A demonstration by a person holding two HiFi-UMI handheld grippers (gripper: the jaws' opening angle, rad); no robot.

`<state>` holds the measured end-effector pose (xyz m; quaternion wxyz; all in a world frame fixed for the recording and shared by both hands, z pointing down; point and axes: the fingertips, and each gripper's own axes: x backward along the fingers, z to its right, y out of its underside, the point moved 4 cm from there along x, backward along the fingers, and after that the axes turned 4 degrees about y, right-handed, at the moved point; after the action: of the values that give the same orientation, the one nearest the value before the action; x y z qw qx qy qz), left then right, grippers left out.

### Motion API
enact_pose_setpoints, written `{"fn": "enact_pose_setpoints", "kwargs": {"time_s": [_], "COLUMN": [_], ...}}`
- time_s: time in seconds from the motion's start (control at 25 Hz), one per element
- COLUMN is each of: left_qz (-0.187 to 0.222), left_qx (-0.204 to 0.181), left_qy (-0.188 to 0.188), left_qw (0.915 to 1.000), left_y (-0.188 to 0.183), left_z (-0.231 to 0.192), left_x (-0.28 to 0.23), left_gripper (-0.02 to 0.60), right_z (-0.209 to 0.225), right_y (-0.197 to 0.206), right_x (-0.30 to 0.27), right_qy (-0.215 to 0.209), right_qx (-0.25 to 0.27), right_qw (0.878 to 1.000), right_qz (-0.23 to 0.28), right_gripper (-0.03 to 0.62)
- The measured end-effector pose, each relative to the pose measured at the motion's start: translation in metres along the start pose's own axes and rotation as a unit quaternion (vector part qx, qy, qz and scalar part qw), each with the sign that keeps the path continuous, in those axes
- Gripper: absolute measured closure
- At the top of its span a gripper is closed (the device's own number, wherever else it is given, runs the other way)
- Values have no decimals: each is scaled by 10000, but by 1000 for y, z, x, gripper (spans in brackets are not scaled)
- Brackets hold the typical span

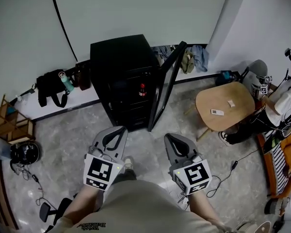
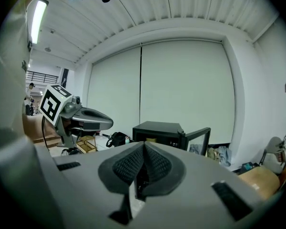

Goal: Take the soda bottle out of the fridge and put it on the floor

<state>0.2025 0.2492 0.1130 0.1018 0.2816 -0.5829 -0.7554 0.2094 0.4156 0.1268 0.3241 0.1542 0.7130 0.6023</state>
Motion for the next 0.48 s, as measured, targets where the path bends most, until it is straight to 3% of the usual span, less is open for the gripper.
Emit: {"fn": "enact_pose_setpoints", "kwargs": {"time_s": [0.48], "left_qz": [-94], "left_qx": [-171], "left_qy": [469], "left_qw": [9987], "left_y": [10], "left_z": [-112], "left_x": [-79], "left_gripper": [574], "right_z": [23], "right_y": [-29], "right_x": [-121], "right_qy": [395], "right_qx": [-87], "right_qw": [9990], "right_qz": [-184], "right_gripper": [597]}}
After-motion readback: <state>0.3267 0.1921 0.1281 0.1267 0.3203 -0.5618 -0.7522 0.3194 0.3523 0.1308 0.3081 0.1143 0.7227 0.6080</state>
